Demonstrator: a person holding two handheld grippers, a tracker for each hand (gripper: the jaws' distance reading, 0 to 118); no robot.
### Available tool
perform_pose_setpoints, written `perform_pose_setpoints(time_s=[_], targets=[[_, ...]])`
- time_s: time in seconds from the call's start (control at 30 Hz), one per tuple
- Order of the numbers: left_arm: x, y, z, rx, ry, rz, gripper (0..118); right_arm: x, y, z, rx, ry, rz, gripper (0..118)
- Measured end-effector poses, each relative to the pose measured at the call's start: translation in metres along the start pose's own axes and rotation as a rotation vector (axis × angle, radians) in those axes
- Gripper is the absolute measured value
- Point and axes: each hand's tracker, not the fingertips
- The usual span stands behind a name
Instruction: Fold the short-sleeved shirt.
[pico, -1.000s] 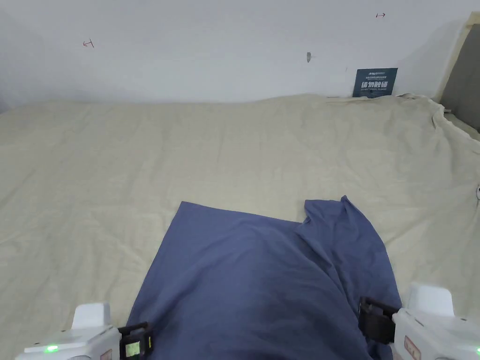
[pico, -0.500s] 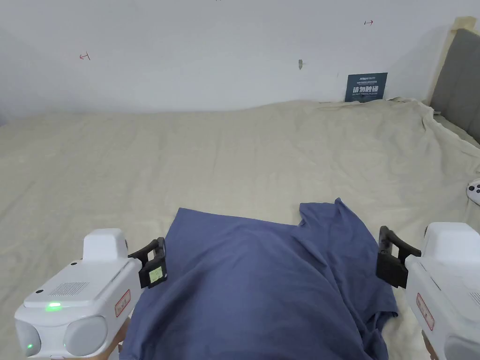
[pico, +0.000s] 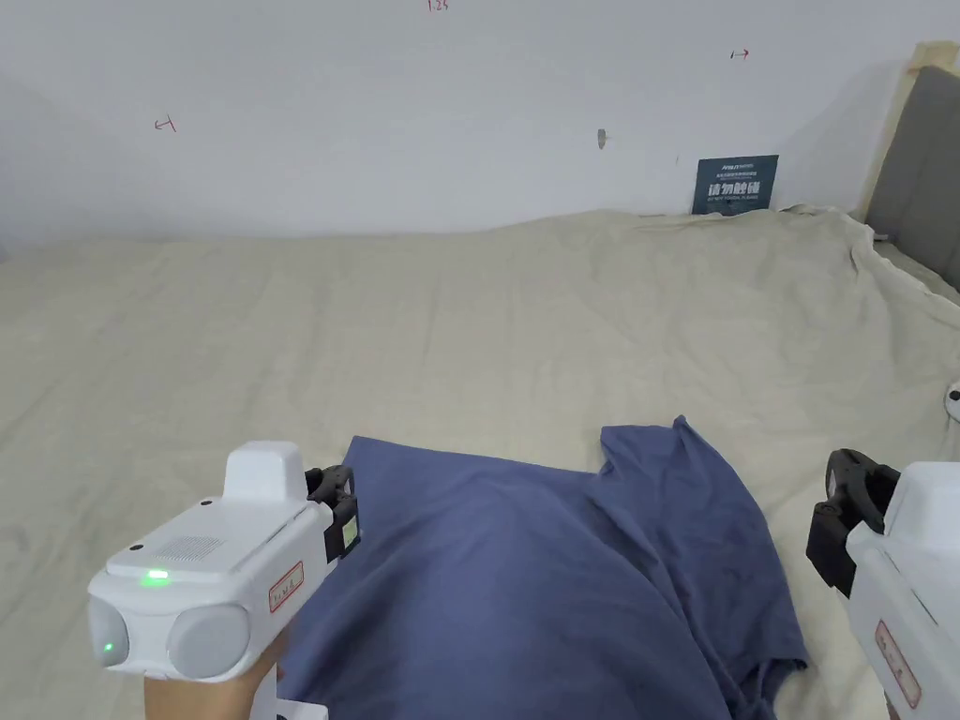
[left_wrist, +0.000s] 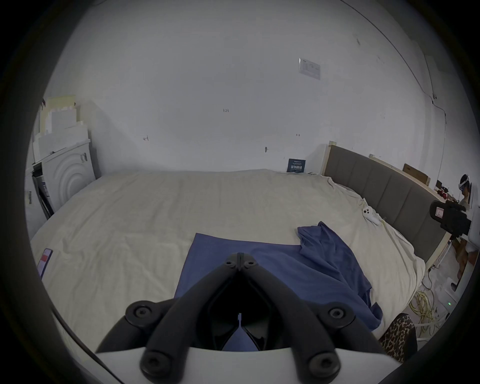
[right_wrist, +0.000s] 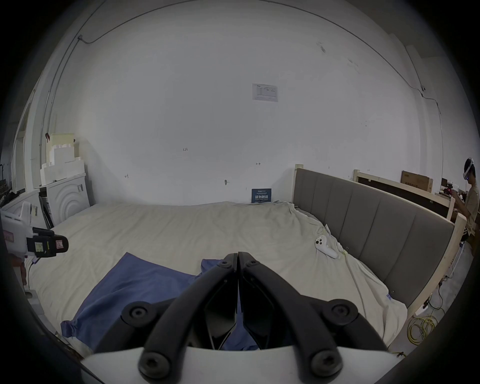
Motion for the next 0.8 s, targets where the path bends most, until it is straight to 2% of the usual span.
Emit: perform_pose_setpoints(time_s=[0.1,0.2,0.4,0.47,0.57,0.6,0.63,0.67,0.7,0.8], targets=[[-0.017,0.014,-0.041,-0.064,-0.016,-0.013,0,-0.003,0.005,-0.012,-0.006,-0.004,-0.001,0],[-0.039,0.027,-0.084,-0.114,-0.051,0.038,0,-0.007,0.006,-0.027,-0.015,-0.01,-0.002,0],[-0.073,0.041,-0.187,-0.282,-0.02,0.014,0,-0.008,0.0,-0.069,-0.068,-0.028,0.016,0],[-0.085,0.039,-0.223,-0.361,-0.006,0.043,12,-0.01,-0.003,-0.081,-0.086,-0.032,0.019,0],[-0.1,0.035,-0.274,-0.48,0.032,0.049,23,-0.008,-0.011,-0.099,-0.109,-0.038,0.021,0],[-0.102,0.032,-0.287,-0.506,0.053,0.041,38,-0.008,-0.013,-0.104,-0.116,-0.041,0.022,0],[-0.105,0.028,-0.301,-0.521,0.076,0.021,60,-0.006,-0.016,-0.109,-0.124,-0.046,0.026,0],[-0.107,0.026,-0.313,-0.551,0.089,0.008,72,-0.005,-0.019,-0.114,-0.13,-0.052,0.03,0],[-0.108,0.022,-0.321,-0.569,0.092,0.006,75,-0.004,-0.021,-0.117,-0.135,-0.057,0.032,0],[-0.114,0.016,-0.35,-0.602,0.115,-0.006,75,0.0,-0.03,-0.127,-0.157,-0.076,0.017,0]])
